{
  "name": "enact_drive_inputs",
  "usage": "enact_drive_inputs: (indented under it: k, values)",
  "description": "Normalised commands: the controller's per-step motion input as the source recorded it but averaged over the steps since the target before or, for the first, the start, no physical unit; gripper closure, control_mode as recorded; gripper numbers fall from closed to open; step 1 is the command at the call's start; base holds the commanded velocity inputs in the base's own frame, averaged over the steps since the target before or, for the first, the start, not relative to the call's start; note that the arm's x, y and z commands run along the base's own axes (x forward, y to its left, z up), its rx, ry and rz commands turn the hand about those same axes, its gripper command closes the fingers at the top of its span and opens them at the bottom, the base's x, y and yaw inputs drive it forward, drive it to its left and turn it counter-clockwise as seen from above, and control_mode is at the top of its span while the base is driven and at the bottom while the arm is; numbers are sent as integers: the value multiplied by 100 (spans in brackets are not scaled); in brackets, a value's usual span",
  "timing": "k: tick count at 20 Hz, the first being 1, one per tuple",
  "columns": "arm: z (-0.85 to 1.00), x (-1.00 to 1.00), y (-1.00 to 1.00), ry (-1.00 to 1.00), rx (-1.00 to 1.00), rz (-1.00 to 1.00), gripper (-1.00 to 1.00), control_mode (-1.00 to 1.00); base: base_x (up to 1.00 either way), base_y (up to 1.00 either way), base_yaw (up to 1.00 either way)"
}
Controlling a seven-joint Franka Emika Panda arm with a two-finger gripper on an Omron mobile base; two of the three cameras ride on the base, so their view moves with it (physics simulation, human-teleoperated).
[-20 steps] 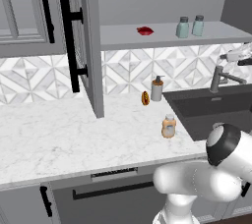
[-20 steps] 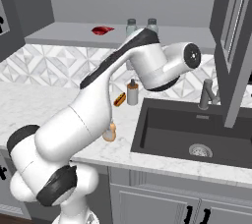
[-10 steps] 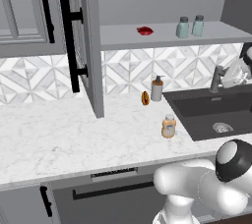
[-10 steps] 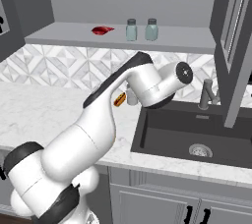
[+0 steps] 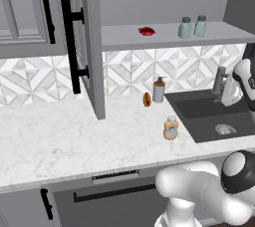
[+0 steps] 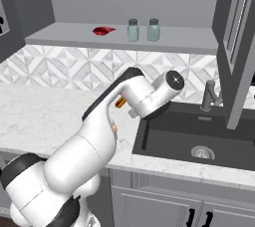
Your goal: Put the shaker and condiment bottle from the counter next to their counterparts in the cabinet.
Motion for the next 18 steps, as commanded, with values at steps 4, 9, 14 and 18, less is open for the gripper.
enact_drive_inputs:
  k: [4,9,14,18]
  values:
    - [-59,0,5,0,0,0,-100,-100,0,0,0]
    - [-39,0,25,4,0,25,-100,-100,0,0,0]
    - [-53,-5,58,6,0,21,-100,-100,0,0,0]
    - [-29,-9,54,7,2,7,-100,-100,0,0,0]
